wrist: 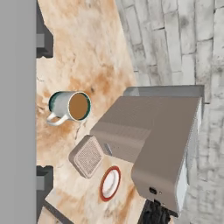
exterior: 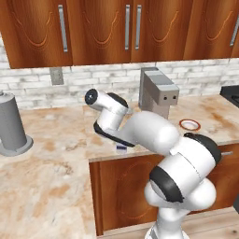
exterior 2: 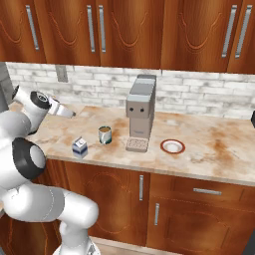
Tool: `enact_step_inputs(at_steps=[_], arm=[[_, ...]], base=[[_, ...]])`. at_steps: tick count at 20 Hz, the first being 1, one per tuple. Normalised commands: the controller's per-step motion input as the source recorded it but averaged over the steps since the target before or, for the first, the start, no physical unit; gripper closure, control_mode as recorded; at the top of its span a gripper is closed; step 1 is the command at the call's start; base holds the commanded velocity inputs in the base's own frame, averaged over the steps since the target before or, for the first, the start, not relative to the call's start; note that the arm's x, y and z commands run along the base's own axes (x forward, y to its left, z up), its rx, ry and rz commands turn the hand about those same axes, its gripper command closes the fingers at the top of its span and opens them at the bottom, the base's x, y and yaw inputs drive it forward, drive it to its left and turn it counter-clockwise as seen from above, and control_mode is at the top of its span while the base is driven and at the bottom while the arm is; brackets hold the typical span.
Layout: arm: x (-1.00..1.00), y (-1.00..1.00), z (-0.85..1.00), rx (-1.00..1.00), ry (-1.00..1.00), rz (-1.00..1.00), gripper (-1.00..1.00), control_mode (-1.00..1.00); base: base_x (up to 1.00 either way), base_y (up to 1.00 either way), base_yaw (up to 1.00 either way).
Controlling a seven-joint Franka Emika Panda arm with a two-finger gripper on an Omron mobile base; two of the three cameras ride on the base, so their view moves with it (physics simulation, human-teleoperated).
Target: Take a sugar cube from the saucer and place it inside the coffee. Then, grab milk from the fridge and place it next to the coffee on the counter to sweeten the coffee.
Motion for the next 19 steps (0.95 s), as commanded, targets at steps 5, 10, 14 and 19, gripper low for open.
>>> enact_step_inputs(at_steps=[5, 10, 14, 19], arm=[[-0.88, -0.43, 0.68, 0.2, -0.02, -0.07, -1.0, -1.0], [-1.0, -1.0, 0.21, 0.31, -0.24, 0.0, -1.0, -1.0], [-1.0, -1.0, -0.01, 0.25, -0.18, 0.0, -1.0, -1.0], [-1.0, -1.0, -0.36, 0.14, -0.11, 0.0, -1.0, -1.0]], base=[[0.0, 0.0, 0.0], [0.0, 0.0, 0.0], [0.0, 0.0, 0.0], [0.0, 0.0, 0.0]])
